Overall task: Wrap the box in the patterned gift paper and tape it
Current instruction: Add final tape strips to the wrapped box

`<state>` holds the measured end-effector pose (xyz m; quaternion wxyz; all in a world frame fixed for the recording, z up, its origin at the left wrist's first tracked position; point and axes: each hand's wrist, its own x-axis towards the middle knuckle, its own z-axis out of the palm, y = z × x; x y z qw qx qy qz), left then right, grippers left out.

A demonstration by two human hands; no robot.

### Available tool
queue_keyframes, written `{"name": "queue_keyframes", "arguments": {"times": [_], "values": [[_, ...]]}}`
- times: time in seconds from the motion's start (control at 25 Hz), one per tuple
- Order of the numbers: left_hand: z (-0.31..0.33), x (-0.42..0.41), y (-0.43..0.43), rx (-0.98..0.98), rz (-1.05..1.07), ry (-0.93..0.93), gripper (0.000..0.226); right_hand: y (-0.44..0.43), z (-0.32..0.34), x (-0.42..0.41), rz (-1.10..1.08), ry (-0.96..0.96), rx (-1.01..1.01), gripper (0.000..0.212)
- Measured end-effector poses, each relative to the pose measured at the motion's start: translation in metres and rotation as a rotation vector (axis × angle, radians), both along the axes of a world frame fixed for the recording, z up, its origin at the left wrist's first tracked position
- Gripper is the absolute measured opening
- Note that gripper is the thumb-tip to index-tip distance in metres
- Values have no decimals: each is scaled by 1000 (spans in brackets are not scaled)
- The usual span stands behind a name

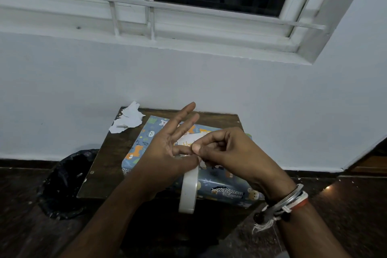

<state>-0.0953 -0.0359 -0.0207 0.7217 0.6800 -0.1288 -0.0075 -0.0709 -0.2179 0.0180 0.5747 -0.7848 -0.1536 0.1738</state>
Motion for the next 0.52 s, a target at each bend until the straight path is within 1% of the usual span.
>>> {"name": "queue_keyframes", "arguments": {"times": [0.12,0.28,0.36,0.52], "values": [[1,-3,0,22,-2,-8,97,0,3,1,1,-102,-46,11],[-1,-2,2,51,11,-20,91,4,6,-2,-29,-324,-246,12],[-1,0,3,32,51,-16,82,9,7,-3,-63,-430,-279,12],[-1,2,3,-80,112,67,52,15,3,-1,-131,-552,-213,10]]}}
